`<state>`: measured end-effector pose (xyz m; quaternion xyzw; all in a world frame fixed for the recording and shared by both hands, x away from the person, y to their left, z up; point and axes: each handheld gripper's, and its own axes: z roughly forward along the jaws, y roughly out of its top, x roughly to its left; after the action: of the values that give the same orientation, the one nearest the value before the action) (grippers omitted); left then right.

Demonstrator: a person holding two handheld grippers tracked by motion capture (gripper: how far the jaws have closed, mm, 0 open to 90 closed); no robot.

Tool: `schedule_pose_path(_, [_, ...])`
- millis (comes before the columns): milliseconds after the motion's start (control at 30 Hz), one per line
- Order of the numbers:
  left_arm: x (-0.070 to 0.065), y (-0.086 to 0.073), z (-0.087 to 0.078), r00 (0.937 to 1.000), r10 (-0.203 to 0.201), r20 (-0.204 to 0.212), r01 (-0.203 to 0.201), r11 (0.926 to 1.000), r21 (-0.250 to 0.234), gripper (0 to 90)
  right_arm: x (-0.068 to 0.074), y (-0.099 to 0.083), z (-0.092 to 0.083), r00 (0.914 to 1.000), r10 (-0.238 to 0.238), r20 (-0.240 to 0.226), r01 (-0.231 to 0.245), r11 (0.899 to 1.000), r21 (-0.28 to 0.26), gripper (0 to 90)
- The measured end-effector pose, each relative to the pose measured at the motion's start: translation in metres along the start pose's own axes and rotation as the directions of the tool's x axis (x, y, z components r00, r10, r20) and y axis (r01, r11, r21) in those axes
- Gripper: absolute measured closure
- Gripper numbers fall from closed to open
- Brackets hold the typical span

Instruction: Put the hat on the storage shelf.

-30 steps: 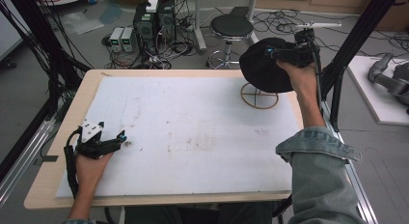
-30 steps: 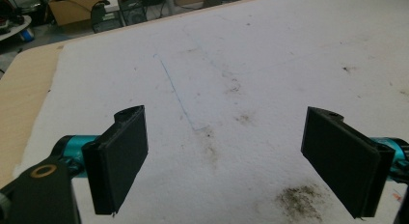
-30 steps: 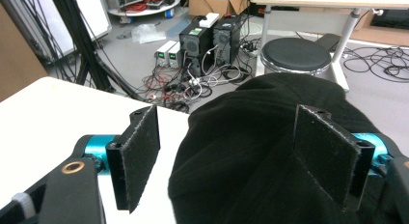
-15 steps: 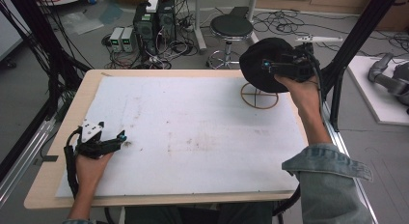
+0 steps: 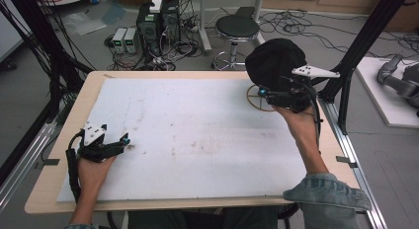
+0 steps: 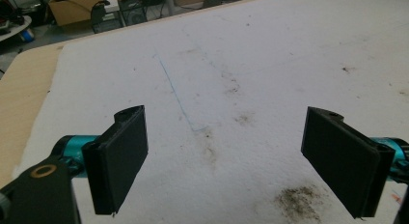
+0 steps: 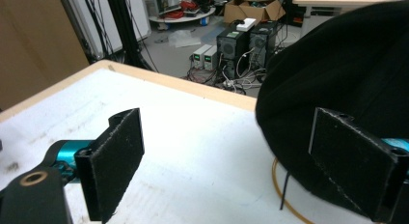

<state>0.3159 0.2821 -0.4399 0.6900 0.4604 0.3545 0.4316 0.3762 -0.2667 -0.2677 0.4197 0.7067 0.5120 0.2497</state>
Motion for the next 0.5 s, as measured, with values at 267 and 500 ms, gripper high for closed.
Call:
schedule_pose_path(267, [0.0, 0.0, -0.001, 1.0, -0.002, -0.003, 0.002, 1.0, 0.0, 16.9, 0.015, -0.031, 0.004, 0.9992, 0.001, -0.04, -0.001, 1.0, -0.002, 11.1])
schedule_pose_path(500, [0.0, 0.0, 0.0, 1.0, -0.003, -0.001, 0.003, 1.0, -0.005, 16.9, 0.028, -0.055, 0.004, 0.9983, -0.003, -0.058, 0.003, 1.0, -0.002, 11.2])
